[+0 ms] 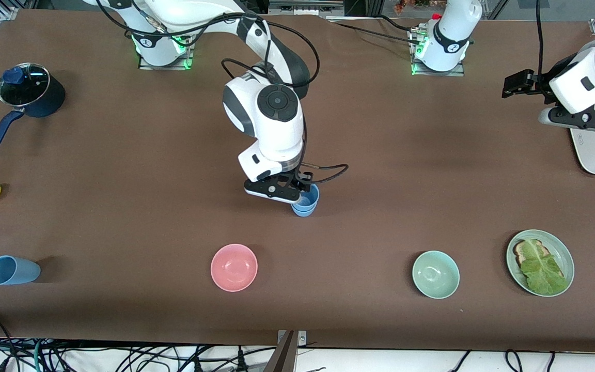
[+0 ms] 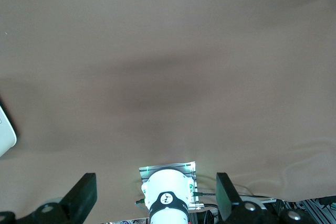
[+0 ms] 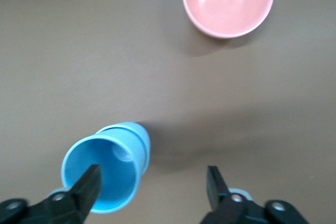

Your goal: Stack blue cups with both arms

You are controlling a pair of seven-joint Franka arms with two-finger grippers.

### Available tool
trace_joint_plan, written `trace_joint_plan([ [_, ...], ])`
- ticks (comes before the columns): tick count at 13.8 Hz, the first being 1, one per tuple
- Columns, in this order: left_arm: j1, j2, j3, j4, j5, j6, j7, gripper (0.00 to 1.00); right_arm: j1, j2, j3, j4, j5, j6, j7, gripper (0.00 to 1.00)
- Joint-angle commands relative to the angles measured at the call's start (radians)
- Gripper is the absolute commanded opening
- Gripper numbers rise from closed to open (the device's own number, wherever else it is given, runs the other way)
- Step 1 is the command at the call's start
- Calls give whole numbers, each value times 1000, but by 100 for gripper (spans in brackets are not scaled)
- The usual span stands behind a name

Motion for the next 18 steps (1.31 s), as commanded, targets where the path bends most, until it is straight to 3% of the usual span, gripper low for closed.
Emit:
trace_joint_plan([
  [1, -3, -4, 3, 4, -9, 13, -7, 100, -116, -86, 48, -4, 49, -72, -132, 100],
  [4, 4, -2, 3, 9, -6, 28, -7, 100, -237, -206, 60, -58, 97, -213, -359, 100],
  [9, 7, -1, 4, 11, 0, 62, 5, 100, -442, -462, 109, -274, 116, -312, -616, 100],
  [15, 10, 1, 6, 9, -1, 68, 8, 100, -630, -640, 132, -398, 97, -415, -781, 100],
  [18, 15, 1, 8, 6, -1, 68, 10, 100, -708, -666, 131, -397, 27, -458, -910, 100],
])
